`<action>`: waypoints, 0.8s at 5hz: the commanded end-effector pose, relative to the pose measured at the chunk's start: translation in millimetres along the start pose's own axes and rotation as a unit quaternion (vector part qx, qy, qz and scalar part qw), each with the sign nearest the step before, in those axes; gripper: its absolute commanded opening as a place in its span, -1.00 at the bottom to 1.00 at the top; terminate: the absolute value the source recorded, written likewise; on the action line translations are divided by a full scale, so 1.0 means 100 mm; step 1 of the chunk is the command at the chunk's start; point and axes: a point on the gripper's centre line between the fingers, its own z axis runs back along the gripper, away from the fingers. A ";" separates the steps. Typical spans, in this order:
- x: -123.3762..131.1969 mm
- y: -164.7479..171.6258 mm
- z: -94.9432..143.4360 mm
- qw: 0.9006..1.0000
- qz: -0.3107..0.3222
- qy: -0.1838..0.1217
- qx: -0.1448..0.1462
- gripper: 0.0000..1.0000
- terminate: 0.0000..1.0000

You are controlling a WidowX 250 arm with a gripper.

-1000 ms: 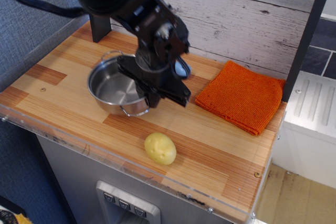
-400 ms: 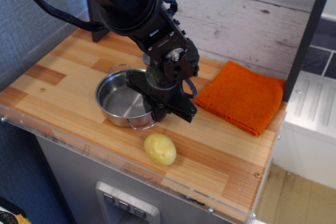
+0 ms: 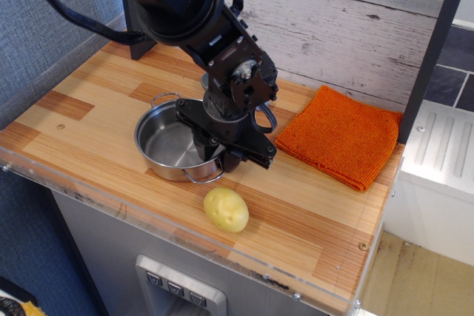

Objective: Move the silver pot to the right between potato and blue spoon

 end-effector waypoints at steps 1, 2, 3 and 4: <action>0.06 -0.03 0.16 1.000 -0.006 -0.023 -0.001 1.00 -1.00; 0.17 -0.02 0.35 0.999 -0.008 -0.044 -0.002 1.00 -1.00; 0.27 0.01 0.70 0.997 0.006 -0.083 0.001 1.00 -1.00; 0.28 0.05 1.01 0.994 0.015 -0.106 -0.002 1.00 -1.00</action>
